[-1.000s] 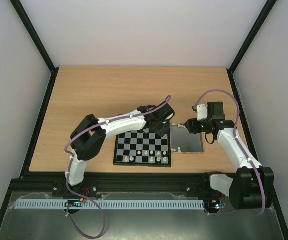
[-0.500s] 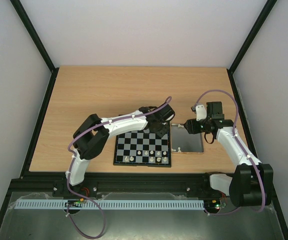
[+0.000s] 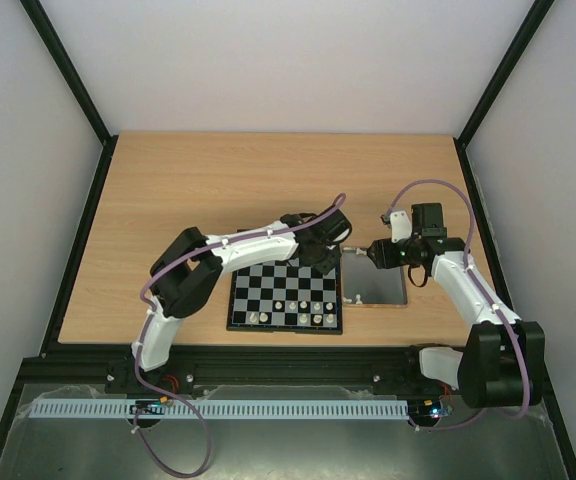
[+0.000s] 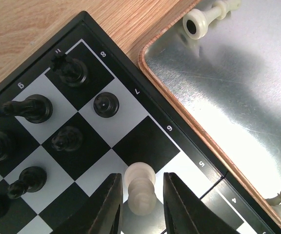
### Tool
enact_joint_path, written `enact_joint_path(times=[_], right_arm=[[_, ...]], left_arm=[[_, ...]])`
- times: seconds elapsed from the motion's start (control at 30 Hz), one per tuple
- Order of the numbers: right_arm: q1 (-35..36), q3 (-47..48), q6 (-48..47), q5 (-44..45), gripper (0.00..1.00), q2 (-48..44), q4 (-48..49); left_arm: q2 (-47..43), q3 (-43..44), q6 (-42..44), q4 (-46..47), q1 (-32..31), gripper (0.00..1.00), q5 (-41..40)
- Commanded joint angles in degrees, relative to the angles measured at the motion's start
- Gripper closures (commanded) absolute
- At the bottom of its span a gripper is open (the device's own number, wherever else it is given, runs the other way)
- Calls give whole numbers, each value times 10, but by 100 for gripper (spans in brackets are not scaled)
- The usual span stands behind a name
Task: Set up the chess pieces on the board
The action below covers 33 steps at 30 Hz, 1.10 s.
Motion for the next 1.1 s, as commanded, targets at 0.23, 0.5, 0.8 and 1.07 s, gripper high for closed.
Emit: enact_joint_path(times=[0.23, 0.5, 0.8, 1.07], right_arm=[[-2, 14, -6, -14, 42, 7, -24], [-2, 14, -7, -14, 42, 12, -26], [-2, 14, -9, -18, 42, 13, -26], [-2, 14, -12, -22, 42, 18, -26]], left_arm=[[14, 24, 11, -7, -3, 82, 15], [-32, 24, 13, -26, -3, 87, 3], [-179, -78, 9, -50, -3, 87, 6], [-310, -225, 1, -53, -39, 86, 13]])
